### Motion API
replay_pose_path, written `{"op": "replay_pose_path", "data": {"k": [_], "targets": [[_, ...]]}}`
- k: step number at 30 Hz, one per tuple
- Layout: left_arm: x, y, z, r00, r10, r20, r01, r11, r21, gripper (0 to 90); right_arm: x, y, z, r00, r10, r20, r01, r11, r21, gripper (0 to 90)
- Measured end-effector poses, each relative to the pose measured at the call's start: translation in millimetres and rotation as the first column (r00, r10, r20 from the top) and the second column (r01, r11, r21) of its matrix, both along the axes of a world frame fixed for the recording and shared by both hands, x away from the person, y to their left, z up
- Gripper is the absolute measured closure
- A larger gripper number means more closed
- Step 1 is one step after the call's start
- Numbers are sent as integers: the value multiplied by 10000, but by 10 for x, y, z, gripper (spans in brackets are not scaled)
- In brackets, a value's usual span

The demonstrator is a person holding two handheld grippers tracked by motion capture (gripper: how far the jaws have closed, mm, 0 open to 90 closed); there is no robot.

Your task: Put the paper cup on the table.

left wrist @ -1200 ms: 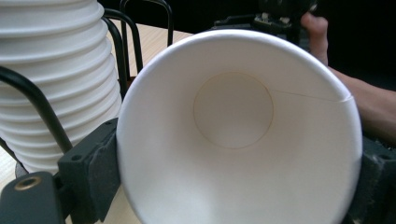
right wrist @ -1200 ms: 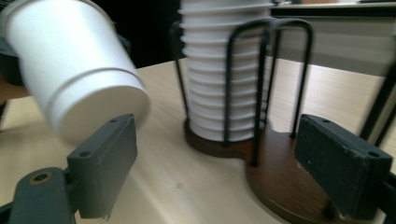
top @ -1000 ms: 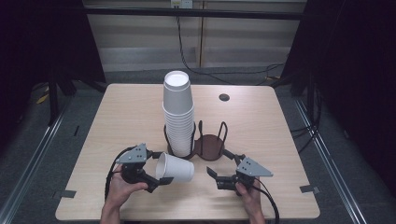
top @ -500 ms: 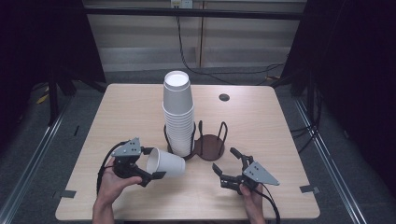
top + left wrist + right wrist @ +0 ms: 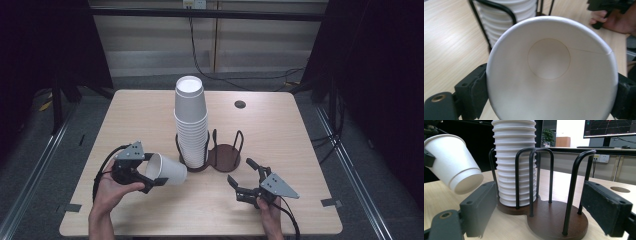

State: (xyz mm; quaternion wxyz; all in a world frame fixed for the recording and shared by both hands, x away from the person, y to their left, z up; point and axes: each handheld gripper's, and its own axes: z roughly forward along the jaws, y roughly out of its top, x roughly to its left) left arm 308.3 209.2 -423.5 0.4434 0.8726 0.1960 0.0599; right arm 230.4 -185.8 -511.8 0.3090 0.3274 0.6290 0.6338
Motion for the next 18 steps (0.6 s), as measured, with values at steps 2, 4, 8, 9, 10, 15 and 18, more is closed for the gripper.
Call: {"op": "replay_pose_path", "data": {"k": [2, 4, 8, 9, 10, 15, 18], "targets": [[25, 33, 20, 9999, 135, 39, -135, 9998, 171, 97, 1, 0, 0, 10000, 20, -7, -20, 10000, 5, 129], [52, 63, 42, 9999, 153, 42, -154, 9994, 296, 97, 0, 0, 0, 10000, 8, 3, -8, 10000, 0, 129], [151, 84, 89, 9986, 537, 11, -536, 9948, 869, 95, 1, -1, 0, 10000, 13, 11, -13, 10000, -5, 129], [162, 85, 94, 9989, 477, 3, -475, 9957, 796, 95, 0, 0, 0, 10000, 9, 5, -9, 10000, 0, 129], [174, 84, 97, 9992, 407, -5, -406, 9964, 740, 95, 1, 0, 0, 10000, 10, -2, -10, 10000, 3, 129], [272, 74, 104, 9975, 684, -149, -659, 9890, 1327, 95, 1, 0, 0, 10000, 8, 3, -8, 10000, -2, 129], [379, 82, 61, 9954, 791, -537, -711, 9880, 1372, 96, 0, 0, 0, 10000, 7, 3, -7, 10000, -2, 129]]}}
